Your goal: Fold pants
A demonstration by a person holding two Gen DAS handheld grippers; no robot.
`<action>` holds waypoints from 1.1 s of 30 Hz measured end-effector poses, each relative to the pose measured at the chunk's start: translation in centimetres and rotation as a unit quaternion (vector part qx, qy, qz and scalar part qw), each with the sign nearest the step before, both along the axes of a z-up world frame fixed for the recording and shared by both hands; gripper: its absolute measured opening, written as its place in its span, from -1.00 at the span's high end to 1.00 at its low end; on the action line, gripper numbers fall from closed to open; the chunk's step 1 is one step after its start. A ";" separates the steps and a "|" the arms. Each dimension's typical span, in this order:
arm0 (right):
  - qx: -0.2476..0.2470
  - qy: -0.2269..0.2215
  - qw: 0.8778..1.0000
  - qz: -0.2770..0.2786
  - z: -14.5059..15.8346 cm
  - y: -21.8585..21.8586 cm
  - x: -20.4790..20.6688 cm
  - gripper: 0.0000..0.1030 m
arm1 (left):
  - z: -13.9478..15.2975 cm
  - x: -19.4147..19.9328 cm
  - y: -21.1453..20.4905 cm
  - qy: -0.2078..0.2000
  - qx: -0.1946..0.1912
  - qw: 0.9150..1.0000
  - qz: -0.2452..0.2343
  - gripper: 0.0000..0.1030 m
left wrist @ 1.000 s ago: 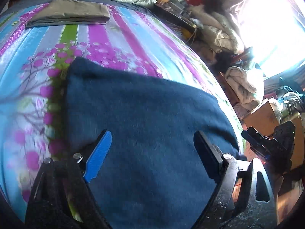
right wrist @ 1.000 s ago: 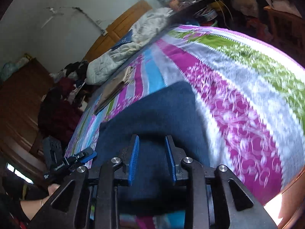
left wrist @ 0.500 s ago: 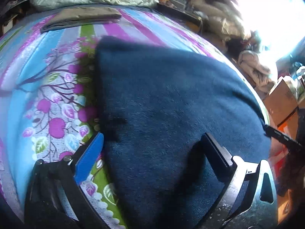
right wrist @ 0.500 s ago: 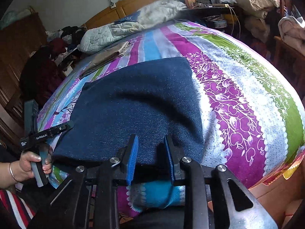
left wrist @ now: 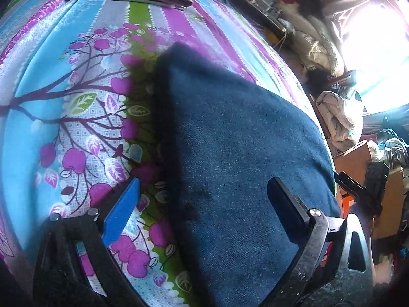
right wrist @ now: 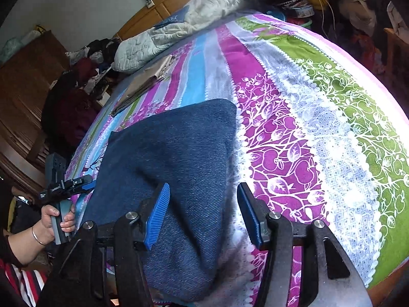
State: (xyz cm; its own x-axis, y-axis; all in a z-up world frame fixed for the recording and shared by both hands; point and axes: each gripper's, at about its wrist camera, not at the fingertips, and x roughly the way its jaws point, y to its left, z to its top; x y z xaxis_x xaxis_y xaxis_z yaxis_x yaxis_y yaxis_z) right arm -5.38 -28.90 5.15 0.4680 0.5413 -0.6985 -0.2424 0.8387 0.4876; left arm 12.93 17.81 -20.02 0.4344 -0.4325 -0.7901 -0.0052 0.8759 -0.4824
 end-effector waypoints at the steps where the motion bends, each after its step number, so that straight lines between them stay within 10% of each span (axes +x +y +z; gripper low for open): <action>1: 0.005 0.014 1.000 0.004 -0.7 -0.2 0.5 -0.15 | 0.2 -0.2 -0.4 0.002 -0.001 1.000 -0.010 -0.91; 11: 0.122 0.061 0.985 0.104 -4.0 0.9 2.2 -0.30 | 0.8 -0.5 -2.9 -0.004 0.015 0.998 -0.064 -0.96; 18: 0.100 0.030 0.987 0.120 -4.1 4.3 2.3 -0.38 | 1.1 -0.7 -3.6 -0.019 0.034 0.997 -0.062 -0.97; 20: 0.092 0.017 0.990 0.102 -4.1 4.3 1.6 -0.23 | 1.4 -1.0 -3.8 -0.023 0.043 0.997 -0.067 -0.45; 21: 0.095 0.012 0.991 0.091 -4.0 4.1 1.3 -0.14 | 1.8 -1.4 -3.3 -0.029 0.047 0.997 -0.055 0.35; 22: 0.097 0.005 0.992 0.076 -3.9 3.8 0.8 -0.07 | 1.9 -1.5 -2.4 -0.027 0.028 0.998 -0.042 0.72; 33: 0.040 -0.049 0.998 0.022 0.2 6.6 -1.7 0.12 | 5.6 -2.9 0.3 -0.056 -0.078 0.995 -0.020 0.81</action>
State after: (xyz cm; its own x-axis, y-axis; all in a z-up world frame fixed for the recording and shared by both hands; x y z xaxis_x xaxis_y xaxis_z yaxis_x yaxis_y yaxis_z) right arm -7.11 -22.26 5.36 0.5065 0.6152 -0.6041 -0.3278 0.7854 0.5250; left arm 9.98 18.14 -14.39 0.4970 -0.5645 -0.6591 0.0892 0.7887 -0.6082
